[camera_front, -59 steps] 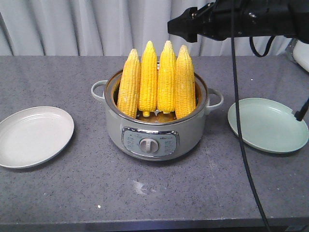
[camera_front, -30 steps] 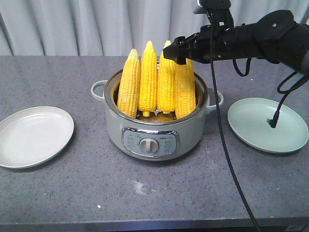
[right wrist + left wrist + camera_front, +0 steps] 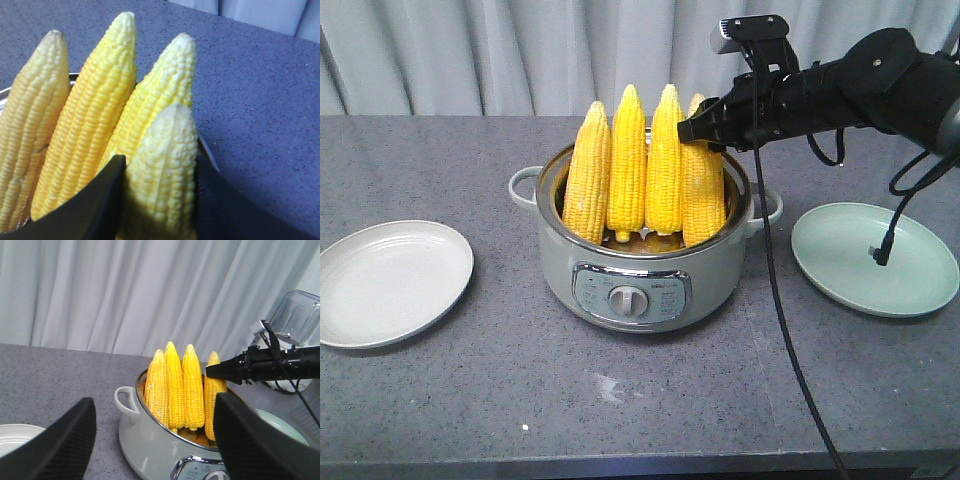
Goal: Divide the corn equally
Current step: 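Reach the right gripper to the corn cob nearest the green plate, then grasp the corn cob with the right gripper and lift it out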
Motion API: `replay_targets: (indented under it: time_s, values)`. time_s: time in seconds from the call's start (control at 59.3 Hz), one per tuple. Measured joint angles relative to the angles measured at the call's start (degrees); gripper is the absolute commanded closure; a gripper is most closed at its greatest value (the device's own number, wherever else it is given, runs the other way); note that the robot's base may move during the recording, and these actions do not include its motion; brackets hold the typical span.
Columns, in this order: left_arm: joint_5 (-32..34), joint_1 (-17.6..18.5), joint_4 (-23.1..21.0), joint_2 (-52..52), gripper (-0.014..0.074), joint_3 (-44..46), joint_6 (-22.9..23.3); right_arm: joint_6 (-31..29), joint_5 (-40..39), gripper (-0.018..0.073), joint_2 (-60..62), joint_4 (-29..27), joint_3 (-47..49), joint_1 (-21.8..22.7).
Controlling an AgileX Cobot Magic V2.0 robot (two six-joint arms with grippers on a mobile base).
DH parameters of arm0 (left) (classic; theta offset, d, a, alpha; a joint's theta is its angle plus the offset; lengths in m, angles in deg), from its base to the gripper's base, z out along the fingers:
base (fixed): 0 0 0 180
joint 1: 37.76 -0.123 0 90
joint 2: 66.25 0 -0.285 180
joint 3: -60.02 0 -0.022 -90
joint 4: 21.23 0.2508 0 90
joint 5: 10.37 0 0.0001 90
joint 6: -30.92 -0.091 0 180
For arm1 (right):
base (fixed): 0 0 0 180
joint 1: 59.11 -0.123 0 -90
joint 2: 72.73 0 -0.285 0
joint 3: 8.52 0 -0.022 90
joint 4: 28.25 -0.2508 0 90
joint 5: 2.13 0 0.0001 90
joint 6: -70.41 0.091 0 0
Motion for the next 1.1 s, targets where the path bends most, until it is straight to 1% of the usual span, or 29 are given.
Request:
replay_targets:
  time_s: [0.101,0.287,0.54,0.607,0.675,0.742,0.793,0.844,0.894,0.911,0.995,1.046,1.097]
  values:
    - [0.0,0.0,0.0,0.0,0.0108,0.0,0.0,-0.3,0.0,0.0569,1.4,0.4,0.0,0.0]
    - [0.0,0.0,0.0,0.0,0.0108,0.0,0.0,-0.4,-2.5,0.0569,5.7,0.5,0.3,0.0]
    - [0.0,0.0,0.0,0.0,0.0108,0.0,0.0,-0.4,-1.0,0.0565,15.4,0.9,6.1,0.0]
    - [-0.1,0.0,0.1,0.0,0.0108,0.0,0.0,0.6,0.5,0.0565,19.4,2.0,7.8,0.0]
    - [-0.1,0.0,0.1,0.0,0.0108,0.0,0.0,3.4,2.4,0.0565,23.1,4.4,8.9,0.0]
    - [-0.1,0.0,0.1,0.0,0.0108,0.0,0.0,8.2,4.9,0.0565,26.8,10.0,9.5,0.0]
    - [-0.1,0.0,0.2,0.0,0.0108,0.0,0.0,12.9,7.3,0.0565,28.8,16.0,9.6,0.0]
    - [-0.1,0.0,0.2,0.0,0.0108,0.0,0.0,18.4,10.3,0.0565,30.8,23.2,9.6,0.0]
    - [-0.1,0.0,0.2,0.0,0.0108,0.0,0.0,24.2,14.0,0.0565,32.2,32.3,9.7,0.0]
    - [-0.1,0.0,0.2,0.0,0.0108,0.0,0.0,26.3,15.0,0.0565,32.4,34.3,9.7,0.0]
    - [-0.1,0.0,0.2,0.0,0.0108,0.0,0.0,34.6,21.9,0.0565,32.6,47.4,9.8,0.0]
    - [-0.1,0.0,0.2,0.0,0.0108,0.0,0.0,38.6,25.2,0.0565,31.8,54.2,9.8,0.0]
    - [-0.1,0.0,0.2,0.0,0.0108,0.0,0.0,40.9,27.6,0.0565,30.6,58.8,9.8,0.0]
